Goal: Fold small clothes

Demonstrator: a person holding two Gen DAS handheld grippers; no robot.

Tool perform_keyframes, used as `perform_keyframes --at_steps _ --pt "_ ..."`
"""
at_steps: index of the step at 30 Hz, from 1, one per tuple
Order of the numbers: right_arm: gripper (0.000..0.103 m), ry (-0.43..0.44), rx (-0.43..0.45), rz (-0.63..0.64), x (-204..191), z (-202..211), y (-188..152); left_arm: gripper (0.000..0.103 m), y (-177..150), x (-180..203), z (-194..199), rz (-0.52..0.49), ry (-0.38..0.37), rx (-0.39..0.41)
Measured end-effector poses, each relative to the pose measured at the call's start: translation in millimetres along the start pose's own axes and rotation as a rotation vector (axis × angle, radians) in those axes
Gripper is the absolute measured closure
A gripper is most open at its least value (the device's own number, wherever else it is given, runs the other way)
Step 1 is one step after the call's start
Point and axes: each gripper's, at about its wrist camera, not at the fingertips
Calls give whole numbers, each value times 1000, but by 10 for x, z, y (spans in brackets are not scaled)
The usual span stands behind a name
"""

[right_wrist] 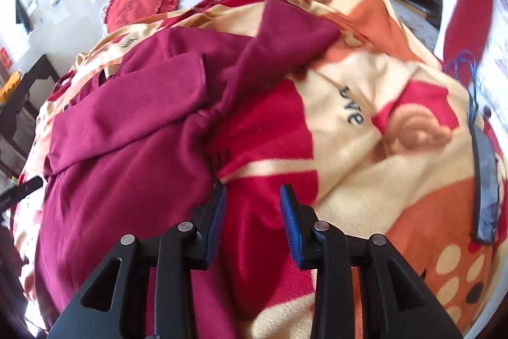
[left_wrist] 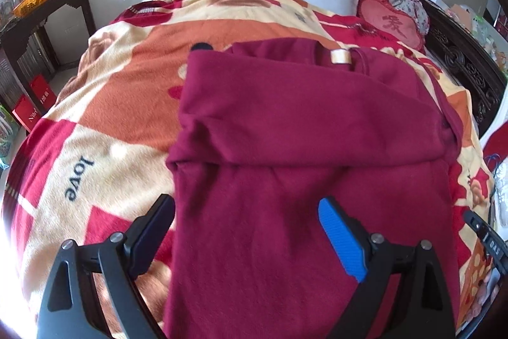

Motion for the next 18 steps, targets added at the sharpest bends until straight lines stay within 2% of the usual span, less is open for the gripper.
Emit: perform_keyframes --at_steps 5,9,10,11,12,15,18 --pt "86 104 -2 3 -164 -110 23 8 -131 176 39 -59 13 -1" --pt "87 102 -26 34 -296 -241 -25 8 -199 211 51 -65 20 -2" --pt "91 95 -25 39 -307 -244 -53 8 -212 210 50 -63 23 -1" --pt "100 86 -16 48 -318 -228 -87 8 -221 208 47 -62 28 -1" --pt "103 84 -2 58 -327 -204 -121 8 -225 205 42 -60 29 -3" --pt "103 64 33 87 -343 -116 -185 8 -233 191 25 -52 26 -7" --pt "103 75 78 62 -290 39 -192 8 -254 171 12 -49 30 -6"
Point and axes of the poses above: each gripper's, at about its wrist camera, not at the fingertips, and z roughly against the way its jaws point, x to its right, y to its top, and after that the axes turned 4 degrees about -y, right-handed
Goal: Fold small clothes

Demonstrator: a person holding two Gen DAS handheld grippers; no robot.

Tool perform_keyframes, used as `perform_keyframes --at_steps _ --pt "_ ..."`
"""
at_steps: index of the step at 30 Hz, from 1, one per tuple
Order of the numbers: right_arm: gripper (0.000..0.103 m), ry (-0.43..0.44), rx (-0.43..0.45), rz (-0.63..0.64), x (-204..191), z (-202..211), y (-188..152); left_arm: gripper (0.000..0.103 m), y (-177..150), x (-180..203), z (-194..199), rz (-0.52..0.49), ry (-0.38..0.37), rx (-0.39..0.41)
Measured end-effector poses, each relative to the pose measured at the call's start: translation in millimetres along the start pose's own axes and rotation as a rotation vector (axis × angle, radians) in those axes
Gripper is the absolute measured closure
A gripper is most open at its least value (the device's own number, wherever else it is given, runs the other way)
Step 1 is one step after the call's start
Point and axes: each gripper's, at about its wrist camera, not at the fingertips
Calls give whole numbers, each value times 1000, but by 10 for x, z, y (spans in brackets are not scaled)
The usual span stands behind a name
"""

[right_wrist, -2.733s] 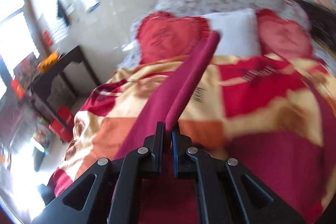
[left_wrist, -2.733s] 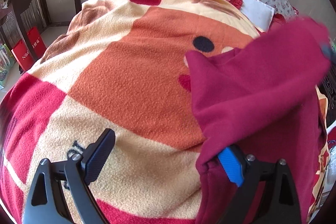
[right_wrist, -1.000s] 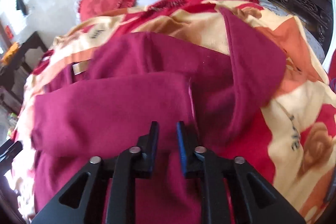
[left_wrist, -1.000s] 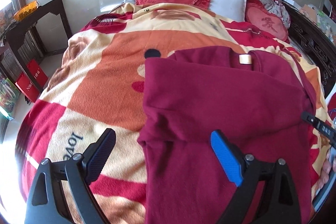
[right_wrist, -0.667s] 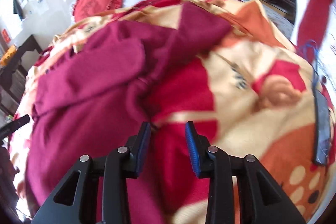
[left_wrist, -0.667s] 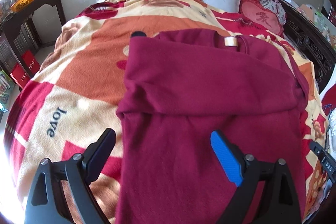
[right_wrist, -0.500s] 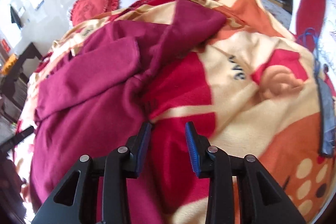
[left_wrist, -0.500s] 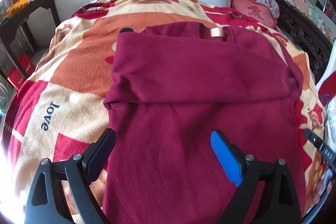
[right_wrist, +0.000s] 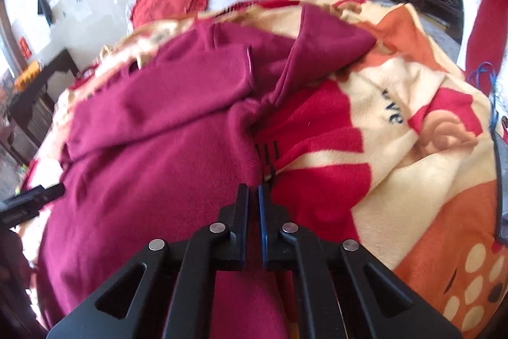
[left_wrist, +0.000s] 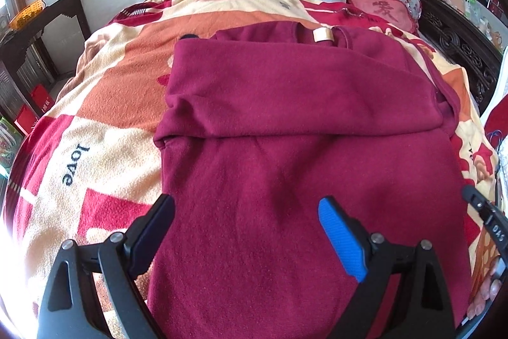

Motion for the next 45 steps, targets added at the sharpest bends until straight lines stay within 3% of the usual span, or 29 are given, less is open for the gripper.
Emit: perform_keyframes --at_steps 6,9,11,20,29,45 --pt "103 -59 -42 -13 67 38 6 8 -32 -47 -60 5 -2 -17" --pt "103 -15 17 -64 122 213 37 8 -50 -82 -76 14 -4 -25" --pt "96 13 27 -44 58 252 55 8 -55 -102 -92 29 -13 -28" --pt "96 11 -110 38 -229 -160 -156 8 -34 -9 -65 11 -27 -24" --pt "92 20 -43 60 -243 -50 -143 8 87 223 -92 -20 -55 -40" --pt "85 30 -62 85 -277 -198 -251 8 66 482 -169 -65 -37 -28"
Point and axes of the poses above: each gripper's, at about its wrist camera, not at the fingertips, and z roughly against the way its jaws point, x to its right, y to its top, and after that the axes turned 4 degrees about -y, right-handed
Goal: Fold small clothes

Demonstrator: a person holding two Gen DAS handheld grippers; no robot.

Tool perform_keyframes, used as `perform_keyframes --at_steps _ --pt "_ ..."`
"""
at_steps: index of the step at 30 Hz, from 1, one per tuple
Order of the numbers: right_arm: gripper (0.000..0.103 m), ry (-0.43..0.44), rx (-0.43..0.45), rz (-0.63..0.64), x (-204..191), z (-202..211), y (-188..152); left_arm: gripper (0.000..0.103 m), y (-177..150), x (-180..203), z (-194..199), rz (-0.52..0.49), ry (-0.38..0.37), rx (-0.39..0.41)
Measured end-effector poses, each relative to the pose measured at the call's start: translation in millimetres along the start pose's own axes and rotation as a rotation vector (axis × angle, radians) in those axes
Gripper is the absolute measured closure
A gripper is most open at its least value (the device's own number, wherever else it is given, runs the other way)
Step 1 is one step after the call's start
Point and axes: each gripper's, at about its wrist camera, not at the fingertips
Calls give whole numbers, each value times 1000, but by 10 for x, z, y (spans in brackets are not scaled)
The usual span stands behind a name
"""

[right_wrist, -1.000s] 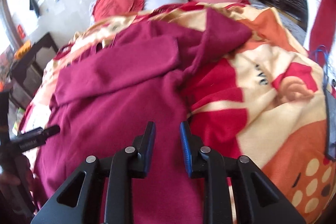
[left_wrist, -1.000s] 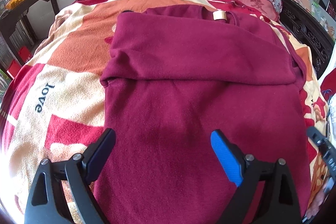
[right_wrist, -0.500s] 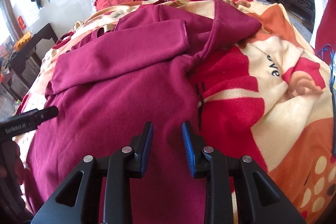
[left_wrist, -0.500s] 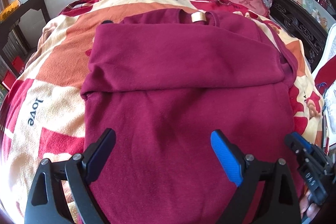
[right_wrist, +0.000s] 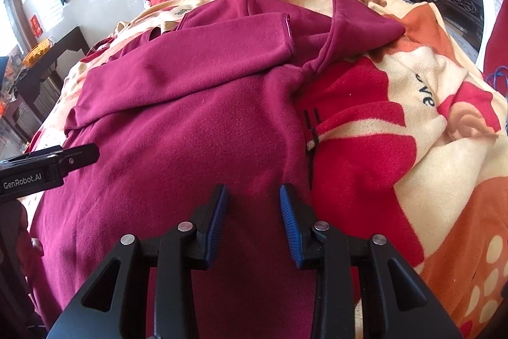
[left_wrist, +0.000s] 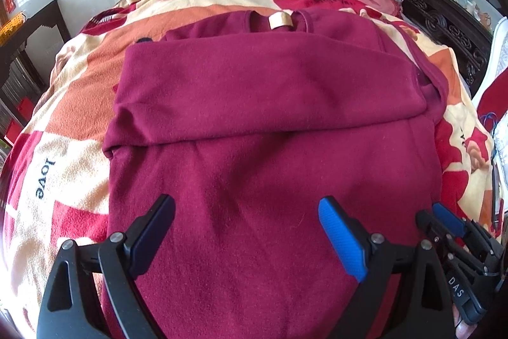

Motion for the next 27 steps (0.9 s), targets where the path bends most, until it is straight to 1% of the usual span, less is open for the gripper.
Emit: perform_keyframes --at_steps 7,10,11,13,15,16,18,20,22,23,26,27 --pt "81 -8 -5 20 -48 -16 -12 8 33 -29 -73 19 -12 -16" --pt "81 21 -11 2 8 47 101 8 60 -65 -70 21 -14 -8" --pt "81 23 9 3 48 101 205 8 68 -80 -71 28 -16 -5" --pt "81 -6 63 14 128 211 459 8 87 -118 -71 43 -25 -7" --pt "81 -19 117 -15 292 274 859 8 115 -166 -69 60 -31 -5" --pt "79 -19 131 -28 349 270 987 8 129 -195 -66 66 -31 -3" --pt "79 -67 170 -70 542 172 1390 8 150 -237 -63 72 -27 2" --pt "79 -99 190 -104 692 19 1686 8 176 -283 -67 74 -21 1" --pt "79 -138 192 -131 828 -197 1947 8 213 -329 -78 75 -18 -2" --pt "79 -160 180 -140 882 -333 2076 8 243 -362 -84 81 -12 0" --pt "79 -150 148 -186 1034 -661 2342 8 305 -457 -104 107 -4 11" --pt "79 -161 131 -194 1066 -788 2427 8 319 -479 -115 114 -2 10"
Point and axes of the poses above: each gripper's, at about its wrist camera, not at the fingertips, and z roughly against the way its jaws point, x to its right, y to its top, and after that the axes turned 4 degrees about -y, right-handed
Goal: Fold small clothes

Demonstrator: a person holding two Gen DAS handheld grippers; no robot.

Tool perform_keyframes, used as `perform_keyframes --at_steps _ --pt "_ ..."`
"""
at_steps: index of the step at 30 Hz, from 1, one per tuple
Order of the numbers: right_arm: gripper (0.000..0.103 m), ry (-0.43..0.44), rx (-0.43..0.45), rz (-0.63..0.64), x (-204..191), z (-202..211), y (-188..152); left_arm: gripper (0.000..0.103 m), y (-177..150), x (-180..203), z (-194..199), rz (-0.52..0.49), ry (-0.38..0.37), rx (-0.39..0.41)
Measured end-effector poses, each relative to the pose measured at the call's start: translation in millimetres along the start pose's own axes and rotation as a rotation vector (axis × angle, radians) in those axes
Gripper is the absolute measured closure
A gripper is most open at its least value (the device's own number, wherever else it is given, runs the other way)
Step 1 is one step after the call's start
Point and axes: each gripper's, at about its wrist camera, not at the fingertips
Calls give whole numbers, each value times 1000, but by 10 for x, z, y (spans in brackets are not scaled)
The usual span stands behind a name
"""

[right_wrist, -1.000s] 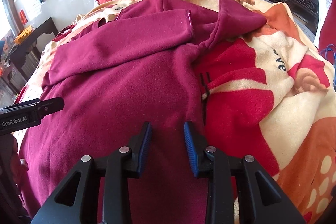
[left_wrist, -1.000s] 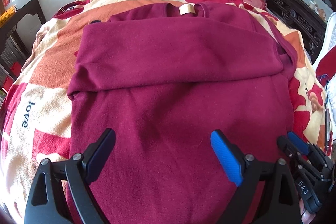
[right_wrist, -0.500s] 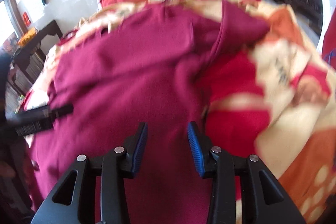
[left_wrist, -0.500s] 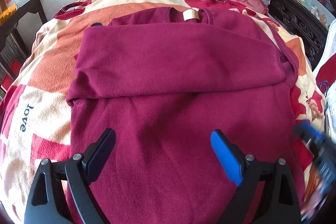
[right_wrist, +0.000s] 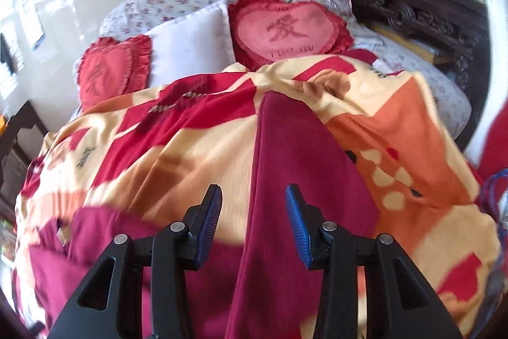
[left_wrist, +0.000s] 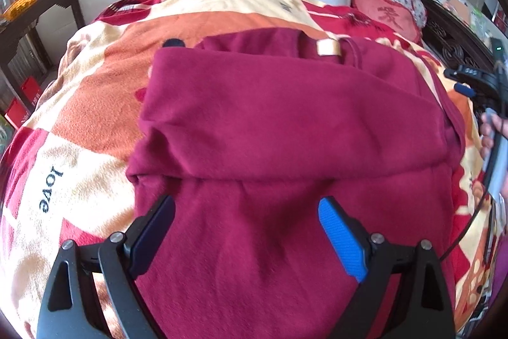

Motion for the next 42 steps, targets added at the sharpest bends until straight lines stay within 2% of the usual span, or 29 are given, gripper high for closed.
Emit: perform_keyframes --at_steps 3,6,8,9,12,15,17,22,25,28,30,31,36,39,42 --pt "79 -42 -58 15 -15 -375 116 8 36 -47 -53 13 4 -11" --pt "81 -63 -80 30 35 -584 134 8 44 -90 -105 12 19 -23" --pt "103 -48 -55 0 169 -585 120 8 37 -129 -132 19 24 -27" --pt "103 -39 -54 -11 229 -574 113 8 37 -147 -140 27 25 -28" --pt "103 50 -39 -51 364 -392 108 8 46 -194 -128 48 13 -28" --pt "103 213 8 -65 352 13 85 8 126 -232 -22 46 22 9" --pt "103 302 41 -23 219 355 46 8 209 -287 91 59 27 49" --pt "103 519 95 148 -394 1084 -246 8 364 -431 351 94 18 135" --pt "103 600 60 286 -902 1217 -642 8 409 -505 383 113 9 134" --pt "103 595 -38 388 -1356 996 -1147 8 439 -571 375 140 -23 131" --pt "100 546 -196 445 -1574 671 -1453 8 463 -610 367 160 -43 138" --pt "97 533 -224 449 -1580 608 -1516 8 480 -623 351 168 -55 144" --pt "87 570 -152 302 -1161 869 -1505 8 619 -551 136 161 -73 129" --pt "82 541 -106 256 -870 1078 -1517 8 748 -424 -81 137 -109 103" --pt "82 515 -112 192 -603 1187 -1551 10 812 -277 -389 99 -102 21"
Point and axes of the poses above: each gripper's, at about its wrist camera, not at the fingertips, and z roughly against the way its jaws point, x to its right, y to its top, and after that the axes turned 4 degrees about -y, right-handed
